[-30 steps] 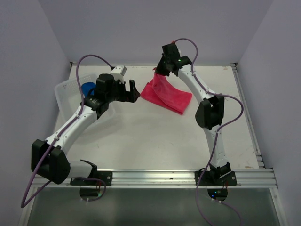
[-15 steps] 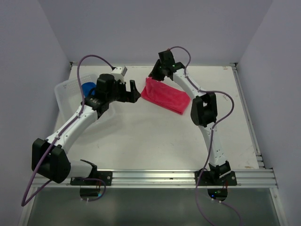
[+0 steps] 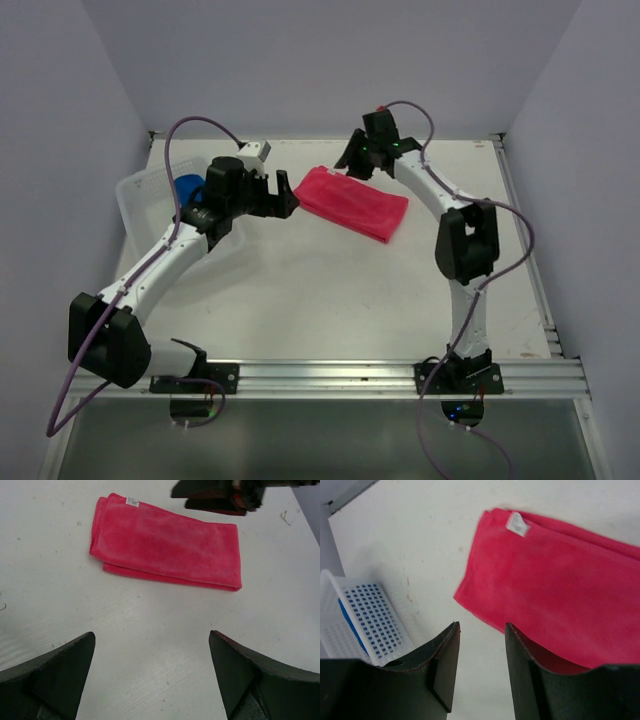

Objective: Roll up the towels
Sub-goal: Fold the towel

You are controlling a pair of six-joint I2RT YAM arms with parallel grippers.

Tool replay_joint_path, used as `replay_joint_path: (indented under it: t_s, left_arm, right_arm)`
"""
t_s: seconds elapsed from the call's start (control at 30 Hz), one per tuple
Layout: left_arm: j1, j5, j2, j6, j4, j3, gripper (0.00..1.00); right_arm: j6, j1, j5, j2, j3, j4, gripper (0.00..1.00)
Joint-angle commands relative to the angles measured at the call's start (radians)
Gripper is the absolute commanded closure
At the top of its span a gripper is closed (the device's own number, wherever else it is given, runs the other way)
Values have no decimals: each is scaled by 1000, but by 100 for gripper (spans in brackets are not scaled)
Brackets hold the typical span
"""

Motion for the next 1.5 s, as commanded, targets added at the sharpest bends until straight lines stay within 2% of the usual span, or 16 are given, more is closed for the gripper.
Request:
replay_joint_path:
  t_s: [0.0,0.2,0.3,0.4,0.63,0.87,1.0,1.1,1.23,1.47]
  left_arm:
    - [-4,6,-7,-2,46,0,0]
    - [-4,34,41,-5,66,0,0]
    - [-4,70,96,-23,75,17,0]
    - [-4,104,148,-49,75,54,0]
    - [-9,80,249,-100,79,155,0]
    - [-35,63,492,-131,75,368,0]
    - [-39,71,593,-135,112,437,2]
    - [-44,136,674,-146,185,463,3]
    - [-49,175,762,-157,288,494,11]
    - [-62,153,805,-142,409,451,11]
  right_arm:
    - [-59,-83,62,-294,-274,21,56]
    - [-80,-155,153,-538,-636,17,59]
    - [-45,-189,134,-626,-811,98,59]
    - [-8,-216,104,-646,-925,187,59]
    - [-4,-216,35,-556,-945,261,55]
    - [30,-213,47,-514,-945,235,51]
    - [42,-207,33,-502,-962,248,50]
    - [49,-207,30,-490,-971,262,49]
    - [53,-205,22,-457,-982,278,50]
    - [53,-205,8,-416,-993,307,54]
